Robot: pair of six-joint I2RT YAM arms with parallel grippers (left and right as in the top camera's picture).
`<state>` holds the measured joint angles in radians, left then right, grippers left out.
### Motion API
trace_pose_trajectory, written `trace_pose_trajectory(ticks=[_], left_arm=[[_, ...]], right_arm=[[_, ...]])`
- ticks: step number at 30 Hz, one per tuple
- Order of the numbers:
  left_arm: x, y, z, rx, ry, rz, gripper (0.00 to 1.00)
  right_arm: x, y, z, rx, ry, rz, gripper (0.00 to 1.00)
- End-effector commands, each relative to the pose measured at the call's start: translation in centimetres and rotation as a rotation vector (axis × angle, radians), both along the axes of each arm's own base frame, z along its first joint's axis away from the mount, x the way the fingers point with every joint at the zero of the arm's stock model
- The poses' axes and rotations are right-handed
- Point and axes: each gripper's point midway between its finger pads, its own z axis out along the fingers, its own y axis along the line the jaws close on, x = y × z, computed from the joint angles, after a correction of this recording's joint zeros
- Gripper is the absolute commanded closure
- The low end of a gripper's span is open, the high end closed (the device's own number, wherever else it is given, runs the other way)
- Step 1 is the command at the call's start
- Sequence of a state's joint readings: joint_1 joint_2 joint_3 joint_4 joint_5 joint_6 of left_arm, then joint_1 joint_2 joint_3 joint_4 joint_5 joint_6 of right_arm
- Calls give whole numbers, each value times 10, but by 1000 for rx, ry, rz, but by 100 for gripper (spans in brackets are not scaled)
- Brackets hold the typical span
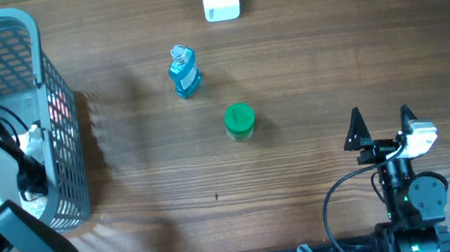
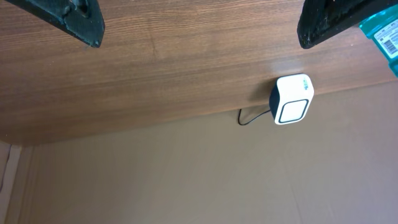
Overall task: Scan the item barcode
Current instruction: 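Grasp the clear-and-beige plastic pouch with the left gripper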
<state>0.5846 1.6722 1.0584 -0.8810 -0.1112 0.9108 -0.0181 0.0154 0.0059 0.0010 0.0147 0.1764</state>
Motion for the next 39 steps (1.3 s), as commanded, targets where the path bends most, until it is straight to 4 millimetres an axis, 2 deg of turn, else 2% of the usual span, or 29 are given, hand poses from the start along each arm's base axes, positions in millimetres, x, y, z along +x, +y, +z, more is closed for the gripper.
trace_pose_trajectory(ticks=[1,4,5,8,9,11,16,18,22,27,31,34,39], left_arm=[[-2,-10,-11,-47,-1,4,0],[3,-4,-11,-30,-34,75,1],[5,-2,-10,-25,-46,102,4],[6,3,-10,-18,-73,194,21],[6,5,-10,-17,-79,223,34],[5,7,-10,-15,-84,251,52],[5,7,-10,-16,-89,298,76],[5,7,-9,-16,-90,299,94],[6,7,-7,-14,-103,334,96],[19,16,17,17,-194,428,96],[37,28,56,47,-334,559,96],[49,35,94,59,-458,636,96],[69,23,151,-34,-651,647,96]], right_arm=[[0,4,2,-18,-10,20,0],[0,4,2,-18,-10,20,0],[0,4,2,-18,-10,20,0],[0,4,2,-18,-10,20,0],[0,4,2,-18,-10,20,0],[0,4,2,-18,-10,20,0],[0,4,2,-18,-10,20,0],[0,4,2,-18,-10,20,0],[0,4,2,-18,-10,20,0],[0,4,2,-18,-10,20,0],[0,4,2,-18,-10,20,0],[0,4,2,-18,-10,20,0],[0,4,2,-18,-10,20,0]])
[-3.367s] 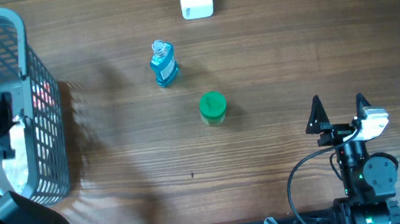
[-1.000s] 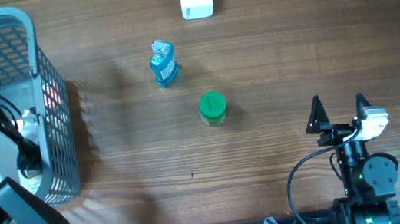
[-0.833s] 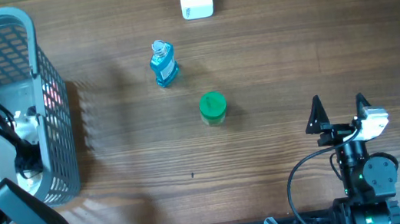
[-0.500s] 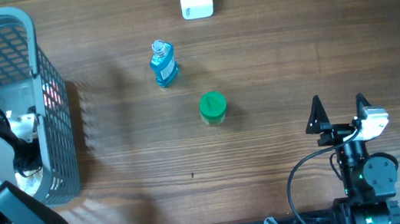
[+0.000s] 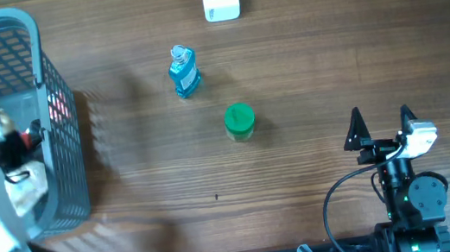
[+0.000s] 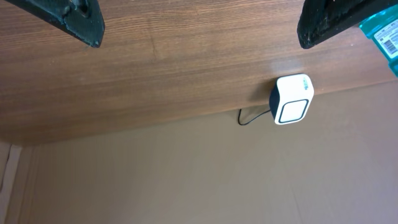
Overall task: Scan the item barcode
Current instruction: 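Grasp the clear-and-beige plastic pouch with the left gripper, then lift the pouch out of the basket and carry it toward the scanner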
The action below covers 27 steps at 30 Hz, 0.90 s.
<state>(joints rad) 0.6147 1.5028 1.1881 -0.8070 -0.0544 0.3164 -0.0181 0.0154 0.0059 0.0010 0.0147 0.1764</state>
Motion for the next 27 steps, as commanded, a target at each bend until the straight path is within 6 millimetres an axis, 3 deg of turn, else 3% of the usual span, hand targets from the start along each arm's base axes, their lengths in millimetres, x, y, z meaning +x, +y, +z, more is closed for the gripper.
trace_pose_trajectory(ticks=[1,6,11,16,19,23,27], left_arm=[[23,-14,65,-51,-257,38,96],[34,-35,123,-134,-467,49,96],[45,-94,194,-328,-737,-152,96],[33,-126,270,-387,-987,-235,96],[20,-146,304,-412,-1089,-303,96],[1,-176,337,-476,-1175,-427,96],[-11,-211,341,-637,-1139,-567,96]], right_arm=[[0,4,2,-18,-10,20,0],[0,4,2,-18,-10,20,0],[0,4,2,-18,-10,20,0],[0,4,2,-18,-10,20,0],[0,4,2,-18,-10,20,0],[0,4,2,-18,-10,20,0],[0,4,2,-18,-10,20,0]])
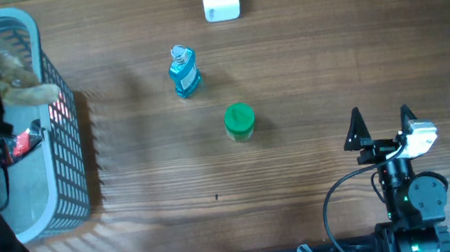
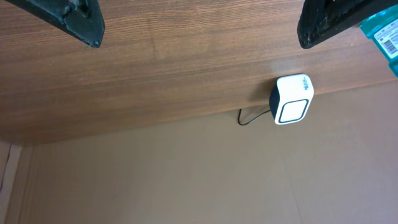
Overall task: Scan the item barcode
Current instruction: 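Lift the pouch out of the basket and carry it toward the scanner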
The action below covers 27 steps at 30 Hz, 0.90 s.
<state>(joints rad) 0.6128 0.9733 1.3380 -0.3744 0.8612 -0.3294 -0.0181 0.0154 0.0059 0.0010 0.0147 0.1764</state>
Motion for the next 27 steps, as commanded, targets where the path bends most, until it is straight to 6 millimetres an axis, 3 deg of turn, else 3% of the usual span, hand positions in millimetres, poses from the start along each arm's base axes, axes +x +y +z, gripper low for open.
trace_pose_trajectory(ticks=[1,5,10,17,27], left_arm=[[-15,-49,1,-110,48,-291,96],[-23,-85,-20,-106,101,-578,96],[-21,-110,-49,-113,120,-820,96],[-8,-128,-97,-173,183,-955,96],[-9,-171,-143,-180,262,-1111,96]], right_arm=[[0,4,2,-18,-10,20,0],[0,4,2,-18,-10,20,0],[0,4,2,-18,-10,20,0],[0,4,2,-18,-10,20,0],[0,4,2,-18,-10,20,0]])
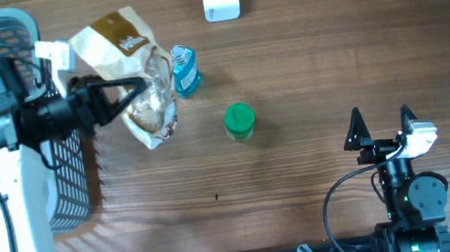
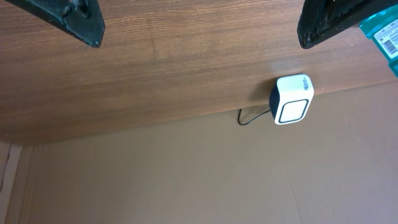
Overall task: Scan the item barcode
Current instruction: 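Lift the pouch out of the basket and carry it toward the scanner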
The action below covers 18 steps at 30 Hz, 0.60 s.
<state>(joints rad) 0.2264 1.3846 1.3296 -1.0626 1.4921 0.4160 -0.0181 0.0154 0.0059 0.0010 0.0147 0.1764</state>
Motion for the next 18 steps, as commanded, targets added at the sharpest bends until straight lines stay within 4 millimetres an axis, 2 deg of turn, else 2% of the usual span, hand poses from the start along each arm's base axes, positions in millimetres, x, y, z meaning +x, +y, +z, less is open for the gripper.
trace_pose_trajectory(ticks=[1,9,18], left_arm=[[-8,-20,-18,14,-55,-81,96],[-30,-51,-64,75,73,-176,96],[-50,-52,-137,231,277,-166,96]], right_arm=[[0,4,2,-18,-10,20,0],[0,4,2,-18,-10,20,0],[0,4,2,-18,-10,20,0]])
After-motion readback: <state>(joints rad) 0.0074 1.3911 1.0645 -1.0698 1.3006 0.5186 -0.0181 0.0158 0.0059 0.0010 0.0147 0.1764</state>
